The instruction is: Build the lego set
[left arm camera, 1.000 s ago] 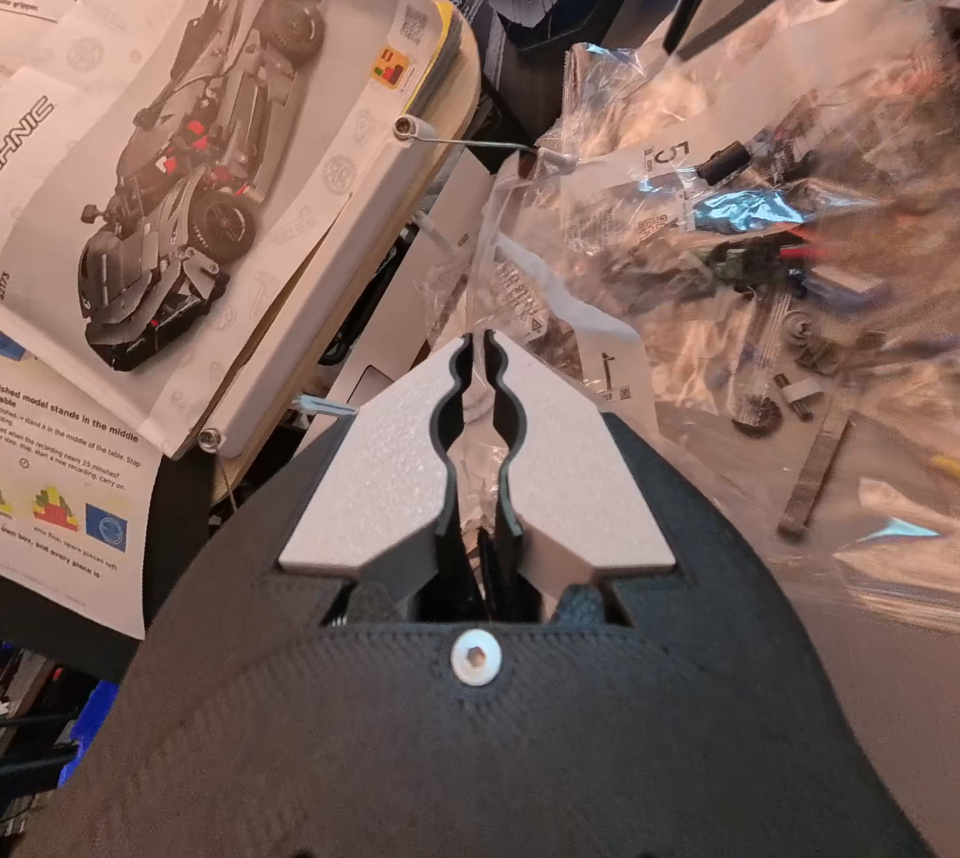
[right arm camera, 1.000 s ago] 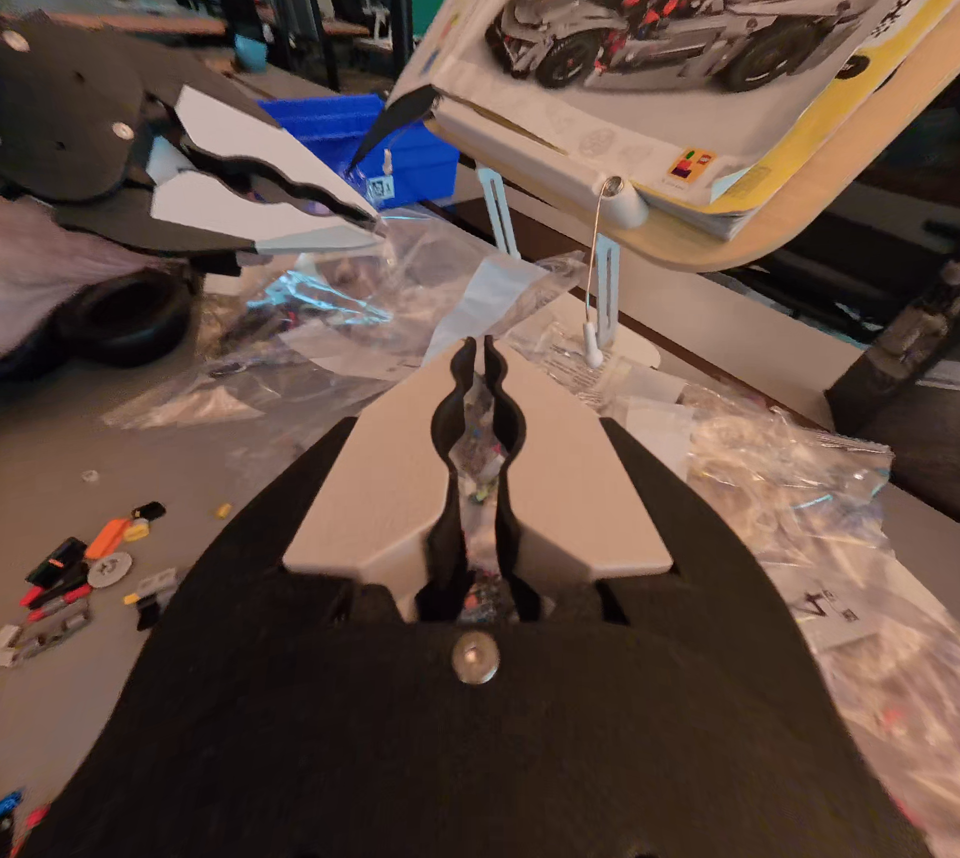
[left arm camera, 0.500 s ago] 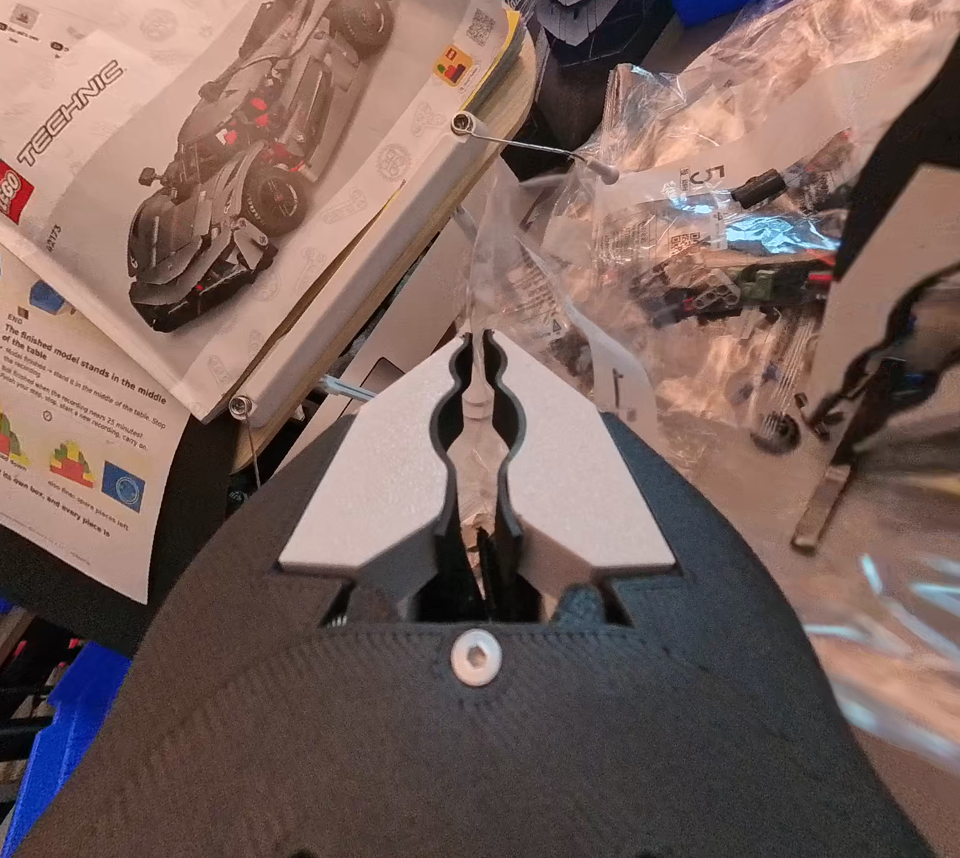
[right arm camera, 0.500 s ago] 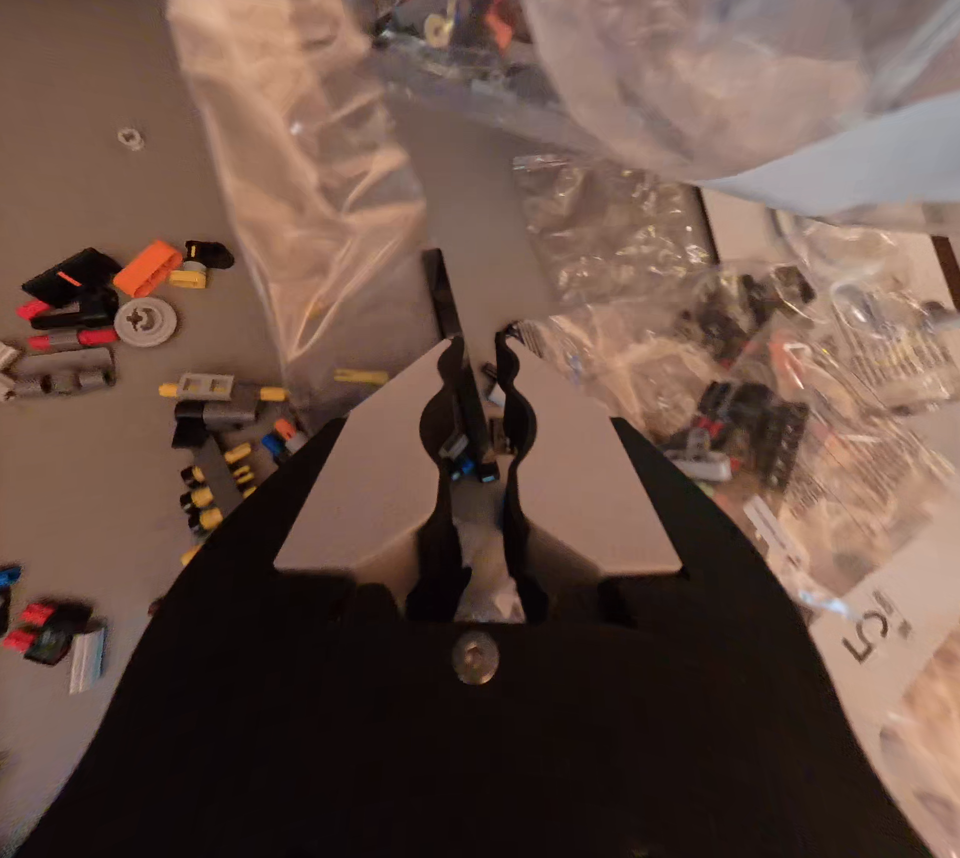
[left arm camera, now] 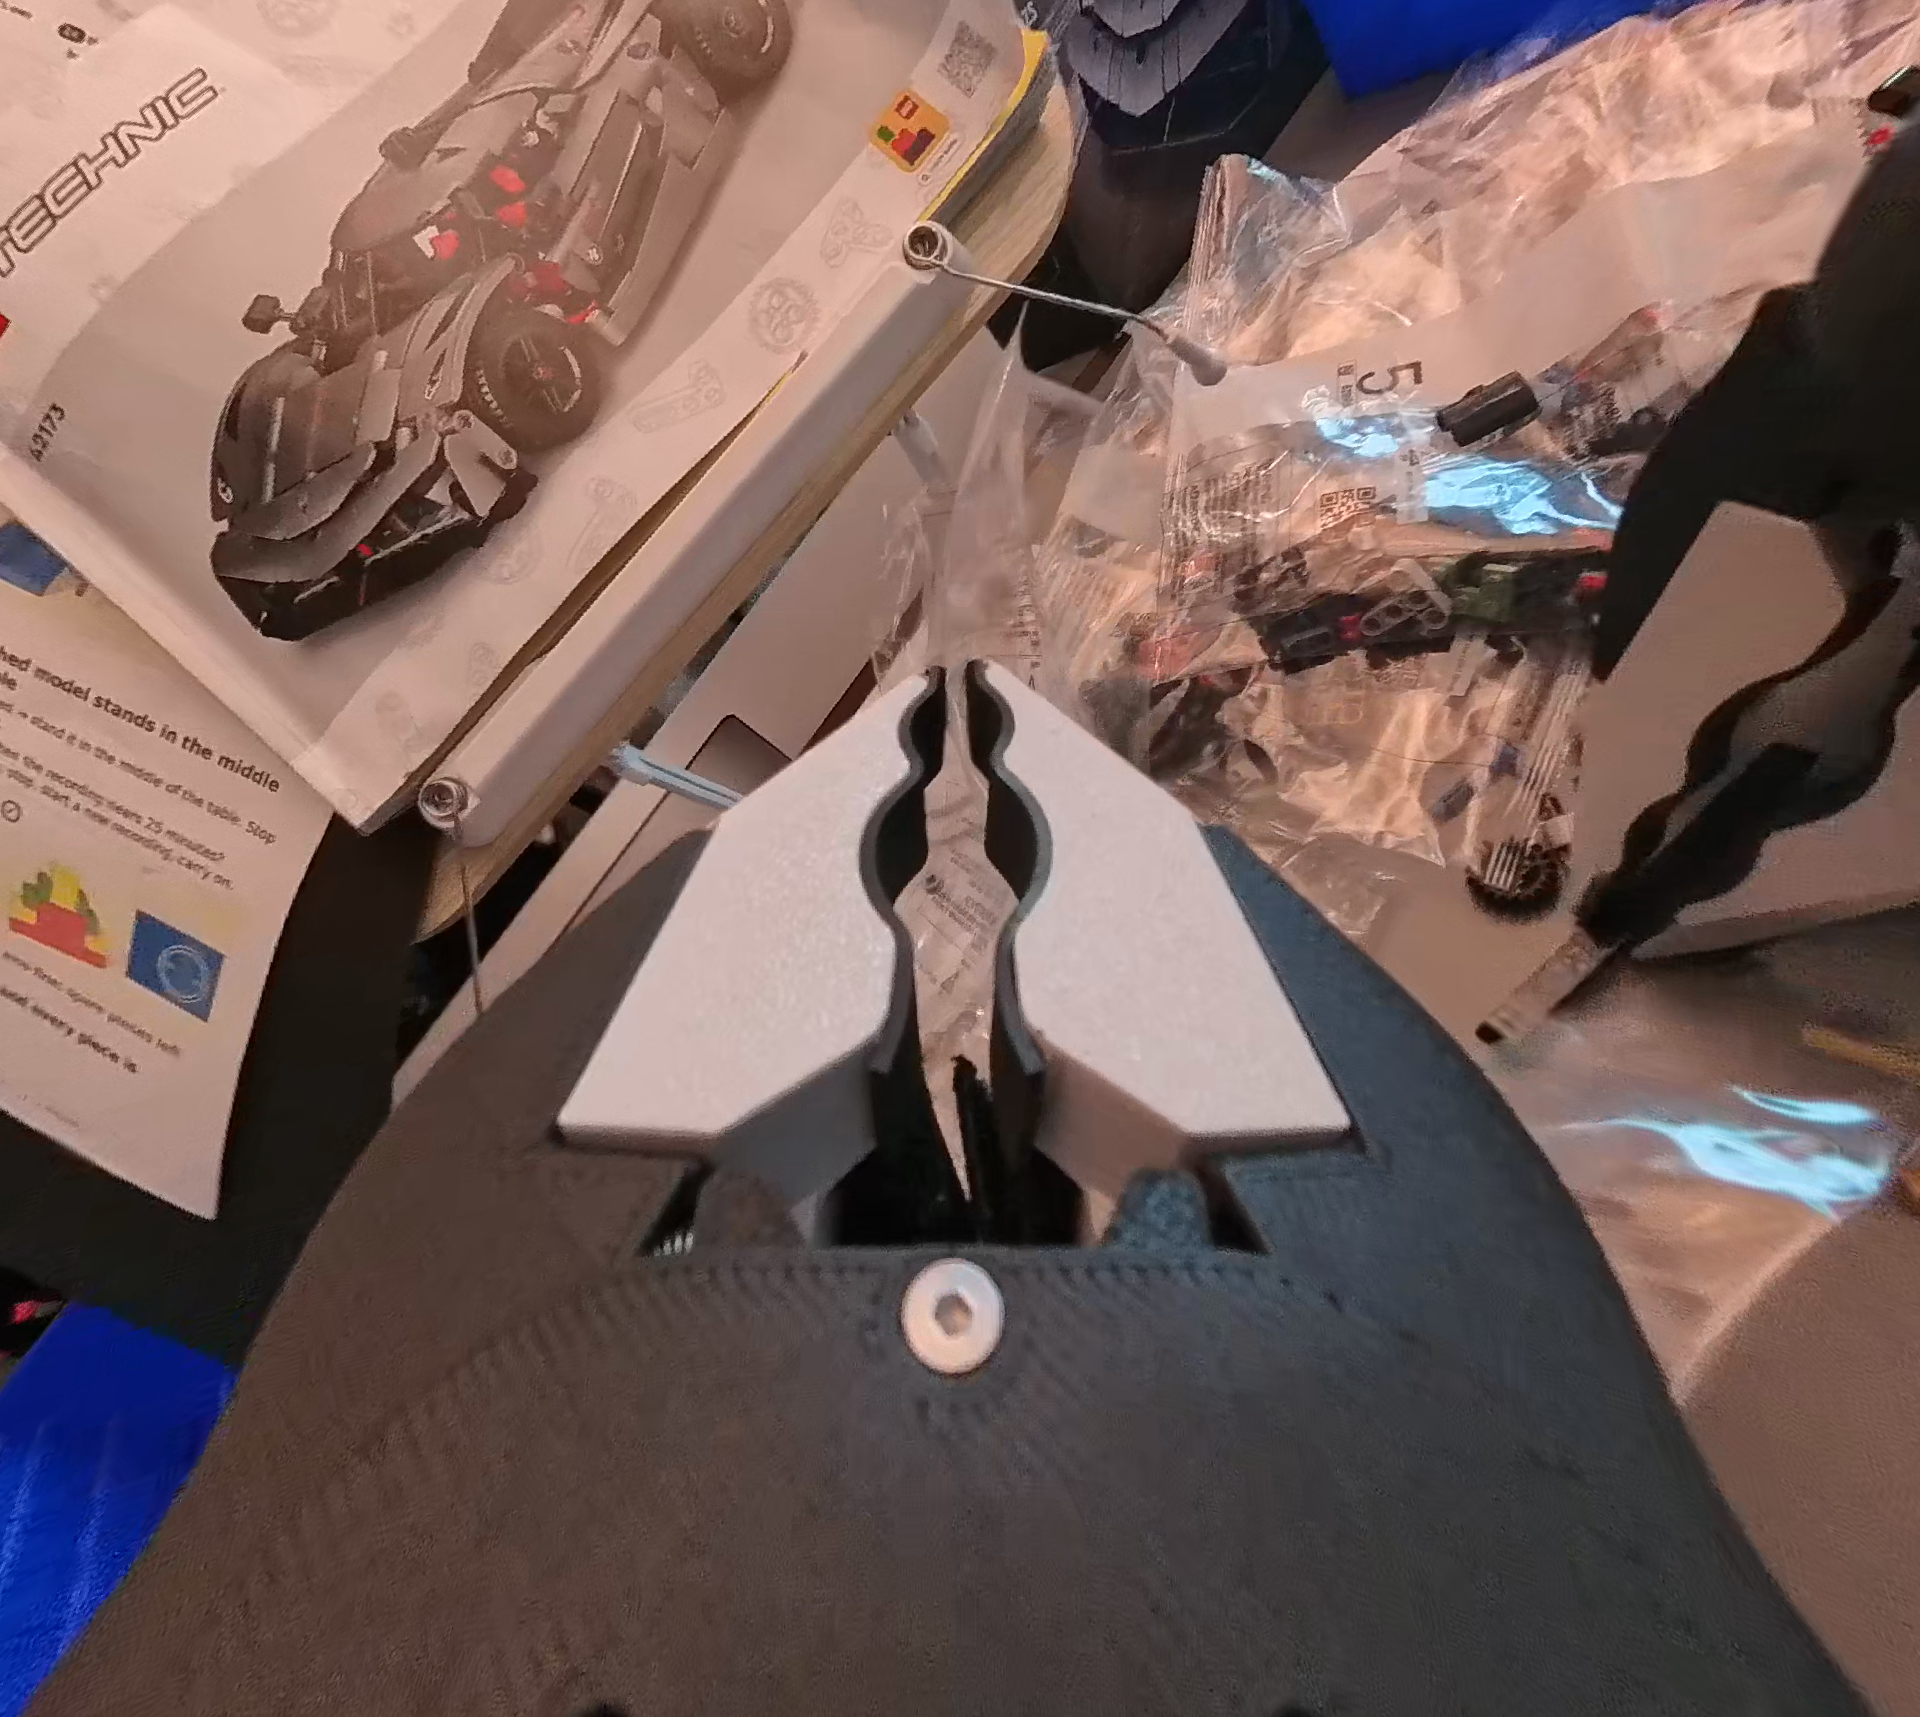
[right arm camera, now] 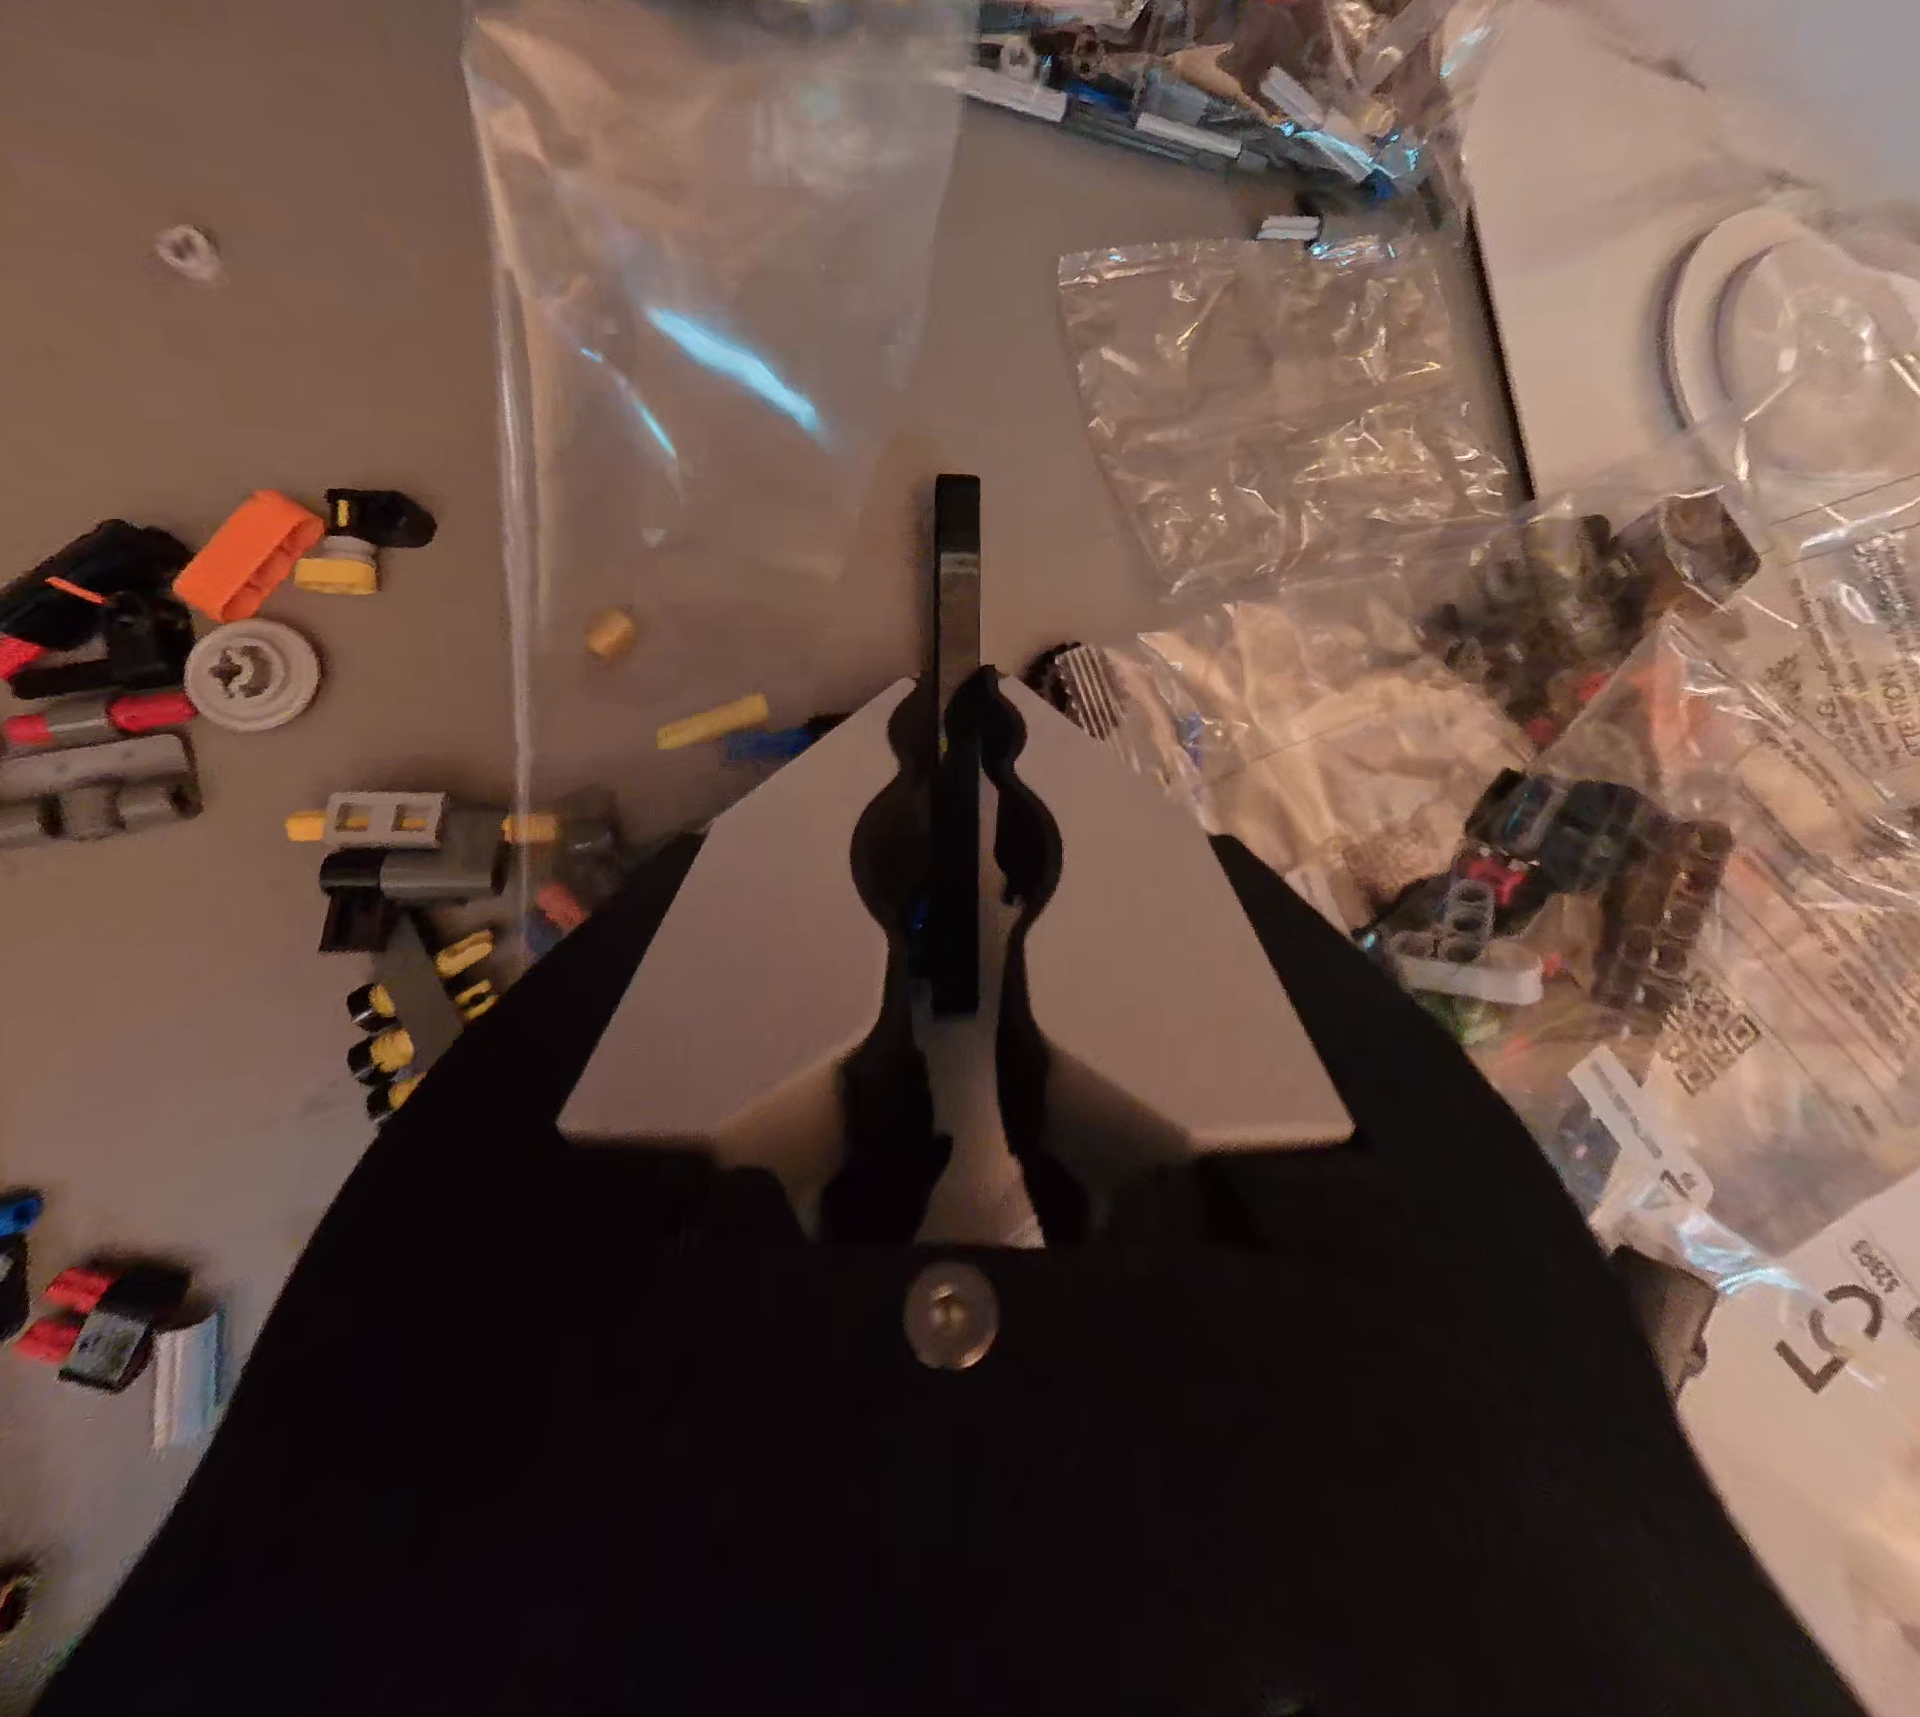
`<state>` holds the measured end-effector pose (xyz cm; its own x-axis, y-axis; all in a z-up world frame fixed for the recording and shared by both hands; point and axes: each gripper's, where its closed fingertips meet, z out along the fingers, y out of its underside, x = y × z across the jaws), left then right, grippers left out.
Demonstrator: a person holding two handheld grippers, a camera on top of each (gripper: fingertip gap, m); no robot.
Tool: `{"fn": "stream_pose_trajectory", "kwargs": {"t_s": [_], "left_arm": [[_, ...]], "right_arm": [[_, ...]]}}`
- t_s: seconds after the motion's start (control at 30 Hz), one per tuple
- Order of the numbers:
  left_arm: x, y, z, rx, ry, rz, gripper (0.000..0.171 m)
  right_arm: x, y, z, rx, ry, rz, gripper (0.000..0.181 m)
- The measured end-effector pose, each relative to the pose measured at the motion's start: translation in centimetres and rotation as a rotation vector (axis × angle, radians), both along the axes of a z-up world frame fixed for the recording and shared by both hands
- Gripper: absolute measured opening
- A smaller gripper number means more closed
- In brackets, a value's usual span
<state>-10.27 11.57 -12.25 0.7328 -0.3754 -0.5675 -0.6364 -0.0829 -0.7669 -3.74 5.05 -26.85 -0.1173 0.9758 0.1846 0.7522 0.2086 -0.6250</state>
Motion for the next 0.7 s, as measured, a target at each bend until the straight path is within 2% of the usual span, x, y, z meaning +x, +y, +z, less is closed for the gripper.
{"fn": "stream_pose_trajectory", "kwargs": {"t_s": [0.23, 0.43, 0.6, 0.7], "left_arm": [[0.4, -0.3, 0.0, -0.052, -0.132, -0.048, 0.001], [0.8, -0.4, 0.3, -0.061, -0.202, -0.072, 0.001], [2.3, -0.4, 0.1, -0.091, -0.274, -0.122, 0.000], [3.6, -0.2, -0.9, -0.122, -0.258, -0.143, 0.000]], "right_arm": [[1.1, -0.3, 6.0, -0.092, 0.243, 0.024, 0.004], [3.5, 2.1, 9.7, -0.026, 0.369, -0.073, 0.004], [3.1, 0.5, 14.4, -0.060, 0.578, -0.017, 0.004], [2.4, -0.8, 16.4, -0.070, 0.663, 0.020, 0.005]]}}
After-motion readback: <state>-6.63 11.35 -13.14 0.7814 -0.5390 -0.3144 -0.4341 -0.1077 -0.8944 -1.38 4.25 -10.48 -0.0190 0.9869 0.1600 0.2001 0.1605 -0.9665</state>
